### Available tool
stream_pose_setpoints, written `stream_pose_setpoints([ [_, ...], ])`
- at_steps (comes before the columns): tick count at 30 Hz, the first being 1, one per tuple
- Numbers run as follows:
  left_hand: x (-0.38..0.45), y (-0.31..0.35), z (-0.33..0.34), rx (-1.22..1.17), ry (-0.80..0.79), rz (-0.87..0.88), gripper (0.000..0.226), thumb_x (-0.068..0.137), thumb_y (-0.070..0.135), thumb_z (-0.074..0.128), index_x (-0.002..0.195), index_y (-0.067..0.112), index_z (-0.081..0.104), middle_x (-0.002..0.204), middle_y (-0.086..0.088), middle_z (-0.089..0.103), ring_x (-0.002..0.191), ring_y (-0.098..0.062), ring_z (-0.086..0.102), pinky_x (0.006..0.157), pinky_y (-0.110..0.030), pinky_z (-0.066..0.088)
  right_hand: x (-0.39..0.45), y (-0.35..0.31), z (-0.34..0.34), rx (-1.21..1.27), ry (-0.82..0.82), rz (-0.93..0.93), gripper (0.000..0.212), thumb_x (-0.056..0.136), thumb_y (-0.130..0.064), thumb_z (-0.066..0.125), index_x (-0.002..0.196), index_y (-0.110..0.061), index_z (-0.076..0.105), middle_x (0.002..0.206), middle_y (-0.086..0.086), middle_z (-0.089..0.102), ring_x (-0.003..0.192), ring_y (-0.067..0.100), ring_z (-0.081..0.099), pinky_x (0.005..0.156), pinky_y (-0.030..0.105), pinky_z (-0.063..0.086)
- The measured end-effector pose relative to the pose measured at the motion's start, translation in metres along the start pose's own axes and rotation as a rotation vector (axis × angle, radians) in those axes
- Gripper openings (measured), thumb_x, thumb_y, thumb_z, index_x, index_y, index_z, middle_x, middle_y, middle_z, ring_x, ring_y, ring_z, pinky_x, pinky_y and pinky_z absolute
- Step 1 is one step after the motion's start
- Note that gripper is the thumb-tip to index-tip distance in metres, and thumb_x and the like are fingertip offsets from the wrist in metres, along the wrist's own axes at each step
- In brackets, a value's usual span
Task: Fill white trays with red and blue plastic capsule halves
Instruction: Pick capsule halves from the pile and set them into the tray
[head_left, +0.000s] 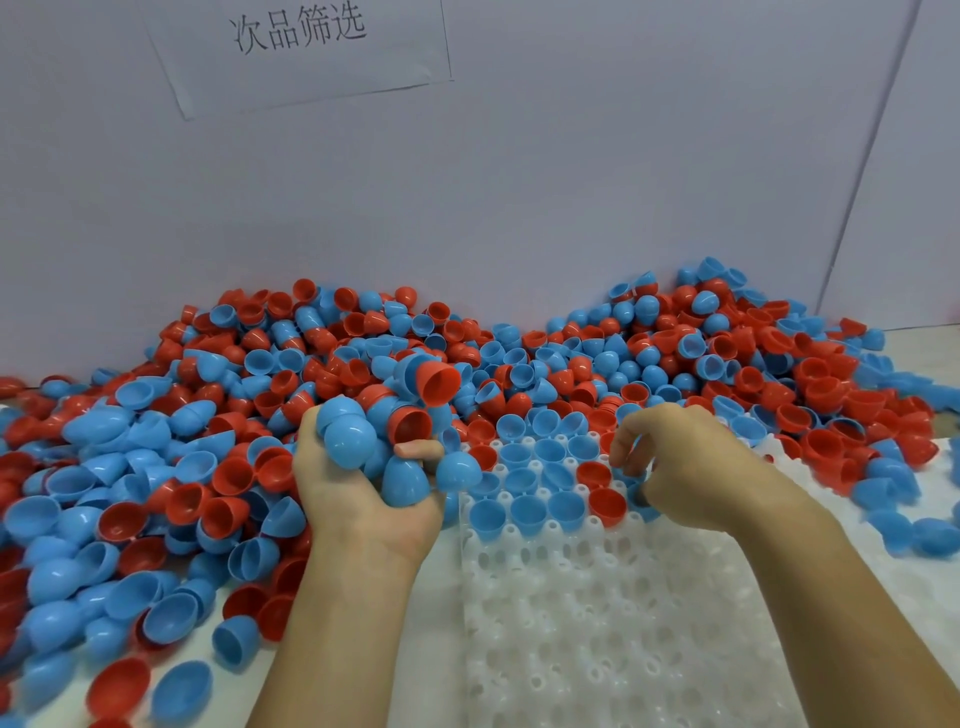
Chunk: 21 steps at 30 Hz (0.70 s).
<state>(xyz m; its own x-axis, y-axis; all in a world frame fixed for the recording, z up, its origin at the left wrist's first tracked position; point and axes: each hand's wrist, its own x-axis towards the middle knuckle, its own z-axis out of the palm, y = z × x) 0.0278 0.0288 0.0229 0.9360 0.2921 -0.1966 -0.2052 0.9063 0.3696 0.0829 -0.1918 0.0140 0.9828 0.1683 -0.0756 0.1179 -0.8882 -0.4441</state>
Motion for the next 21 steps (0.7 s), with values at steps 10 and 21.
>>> stream_pose_setpoints([
  [10, 0.001, -0.001, 0.0, -0.01, 0.015, -0.009, 0.05, 0.095, 0.036, 0.051, 0.049, 0.016, 0.057, 0.059, 0.003, 0.052, 0.041, -0.01, 0.044, 0.035, -0.015, 0.036, -0.002, -0.005, -0.005, 0.04, 0.017, 0.02, 0.031, 0.081, 0.007, 0.075, 0.094, -0.02, 0.08, 0.096, -0.002, 0.076, 0.085, 0.013, 0.07, 0.087, 0.034, 0.06],
  [21, 0.0, -0.002, 0.0, -0.002, 0.009, -0.032, 0.05, 0.093, 0.034, 0.052, 0.047, 0.015, 0.059, 0.055, 0.001, 0.054, 0.038, -0.012, 0.048, 0.035, -0.014, 0.037, -0.006, -0.003, -0.012, 0.033, 0.051, -0.006, 0.034, 0.083, 0.008, 0.069, 0.094, -0.023, 0.081, 0.095, -0.006, 0.077, 0.086, 0.009, 0.069, 0.085, 0.031, 0.06],
])
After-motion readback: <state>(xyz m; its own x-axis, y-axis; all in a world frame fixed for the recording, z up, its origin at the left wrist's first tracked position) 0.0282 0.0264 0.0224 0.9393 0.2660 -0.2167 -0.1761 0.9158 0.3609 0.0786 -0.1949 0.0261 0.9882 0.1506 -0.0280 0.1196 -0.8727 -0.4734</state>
